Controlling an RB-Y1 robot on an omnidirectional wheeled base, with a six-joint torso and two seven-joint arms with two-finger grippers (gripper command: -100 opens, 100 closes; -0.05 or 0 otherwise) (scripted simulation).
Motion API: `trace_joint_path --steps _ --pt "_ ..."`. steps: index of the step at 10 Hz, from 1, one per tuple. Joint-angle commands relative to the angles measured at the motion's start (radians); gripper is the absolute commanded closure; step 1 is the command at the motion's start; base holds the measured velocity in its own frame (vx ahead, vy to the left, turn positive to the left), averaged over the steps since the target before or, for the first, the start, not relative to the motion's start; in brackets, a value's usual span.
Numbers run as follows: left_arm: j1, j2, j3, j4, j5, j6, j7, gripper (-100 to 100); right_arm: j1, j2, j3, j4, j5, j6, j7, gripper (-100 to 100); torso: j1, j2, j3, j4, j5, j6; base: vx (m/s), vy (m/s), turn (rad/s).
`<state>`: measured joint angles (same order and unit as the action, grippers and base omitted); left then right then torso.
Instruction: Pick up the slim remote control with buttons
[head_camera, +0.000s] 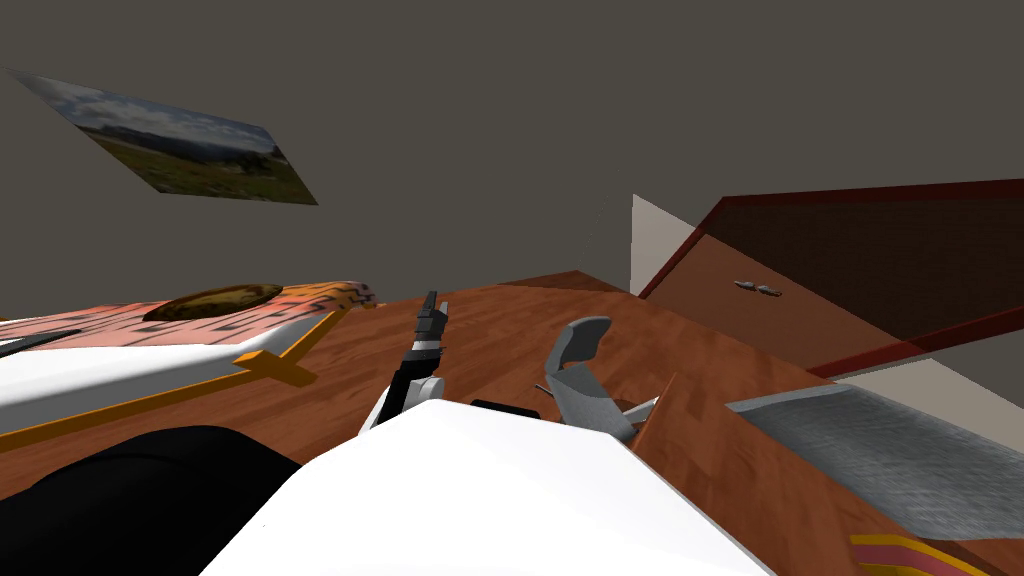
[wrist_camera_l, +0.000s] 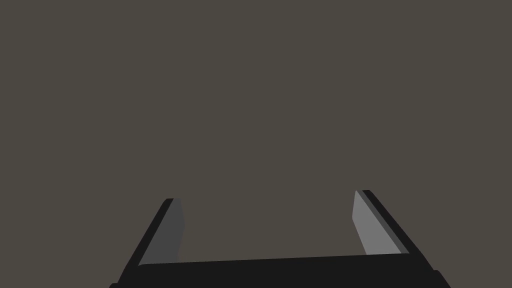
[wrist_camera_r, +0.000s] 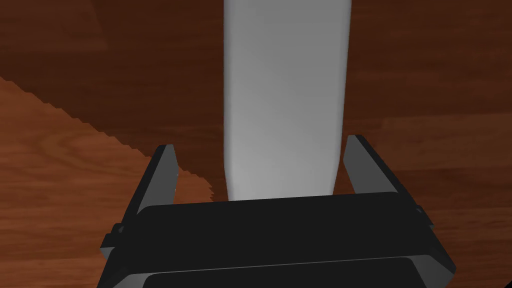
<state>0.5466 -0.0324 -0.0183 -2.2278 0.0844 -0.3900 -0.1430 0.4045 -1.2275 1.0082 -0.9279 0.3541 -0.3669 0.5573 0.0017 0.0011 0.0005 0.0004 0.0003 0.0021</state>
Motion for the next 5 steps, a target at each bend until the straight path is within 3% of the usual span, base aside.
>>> trace_joint_path --steps 1,5 --pt "0.000 0.000 0.000 0.000 0.000 0.000 0.000 0 0.000 0.000 0.000 0.000 0.000 0.000 0.000 100 0.000 0.000 0.000 0.000 0.000 0.000 -0.002 -0.002 -0.011" --pt "0.000 0.000 0.000 0.000 0.000 0.000 0.000 0 0.001 0.001 0.001 -0.001 0.000 -0.002 0.000 100 0.000 0.000 0.000 0.000 0.000 -0.001 0.000 0.000 0.000"
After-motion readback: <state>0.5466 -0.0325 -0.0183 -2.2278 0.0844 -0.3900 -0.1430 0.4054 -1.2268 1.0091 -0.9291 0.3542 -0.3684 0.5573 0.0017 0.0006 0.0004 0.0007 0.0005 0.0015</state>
